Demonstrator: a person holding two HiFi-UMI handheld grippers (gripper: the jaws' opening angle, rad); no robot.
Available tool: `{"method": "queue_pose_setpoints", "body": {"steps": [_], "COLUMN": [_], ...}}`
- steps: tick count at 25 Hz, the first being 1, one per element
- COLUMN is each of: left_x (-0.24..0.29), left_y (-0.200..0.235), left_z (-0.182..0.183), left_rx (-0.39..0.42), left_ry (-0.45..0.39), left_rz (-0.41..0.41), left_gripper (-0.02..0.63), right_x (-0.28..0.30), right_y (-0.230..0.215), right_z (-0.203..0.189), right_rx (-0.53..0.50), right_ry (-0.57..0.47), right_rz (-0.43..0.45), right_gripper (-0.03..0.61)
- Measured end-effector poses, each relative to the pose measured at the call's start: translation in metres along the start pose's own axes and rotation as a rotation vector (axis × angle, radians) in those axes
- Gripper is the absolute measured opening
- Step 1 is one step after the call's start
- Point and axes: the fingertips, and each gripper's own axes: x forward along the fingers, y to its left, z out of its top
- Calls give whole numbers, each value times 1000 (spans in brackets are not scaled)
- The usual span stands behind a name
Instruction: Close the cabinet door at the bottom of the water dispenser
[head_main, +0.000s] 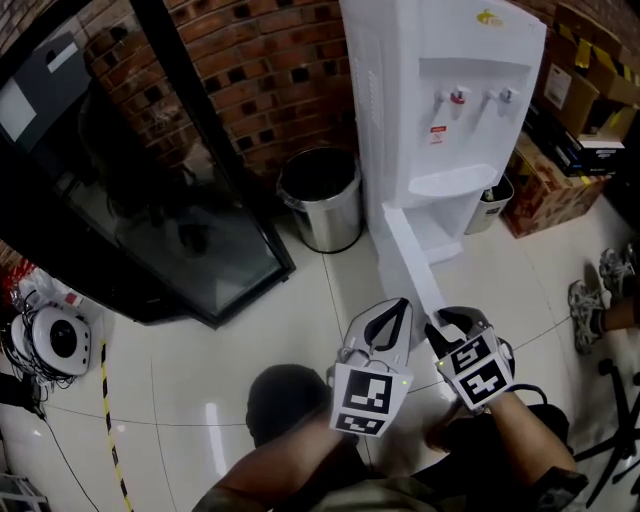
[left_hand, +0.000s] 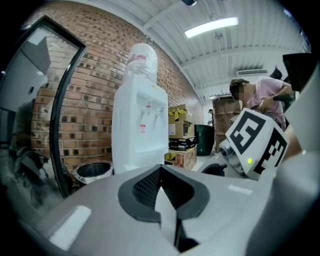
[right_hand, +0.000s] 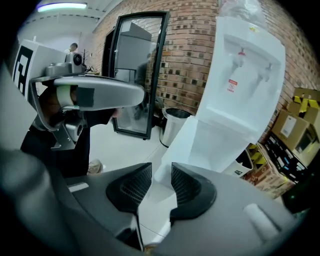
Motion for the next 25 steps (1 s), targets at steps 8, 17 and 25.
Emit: {"method": "queue_pose_setpoints", "body": {"steps": [8, 17, 25], "left_x": [10, 43, 65], "left_y": [-22, -29, -51], "left_z": [0, 1, -8], "left_rx": [-20, -82, -49], "left_ry": [10, 5, 21], "left_rz": [-47, -29, -36], "left_gripper": [2, 1, 1], "right_x": [-8, -9, -5], "right_y": [-47, -110, -156], "right_z": [-19, -35, -40], "right_rx": [71, 146, 161], "right_ry": [92, 77, 77], "right_rz": [-2, -78, -163], "right_gripper": [101, 95, 97]}}
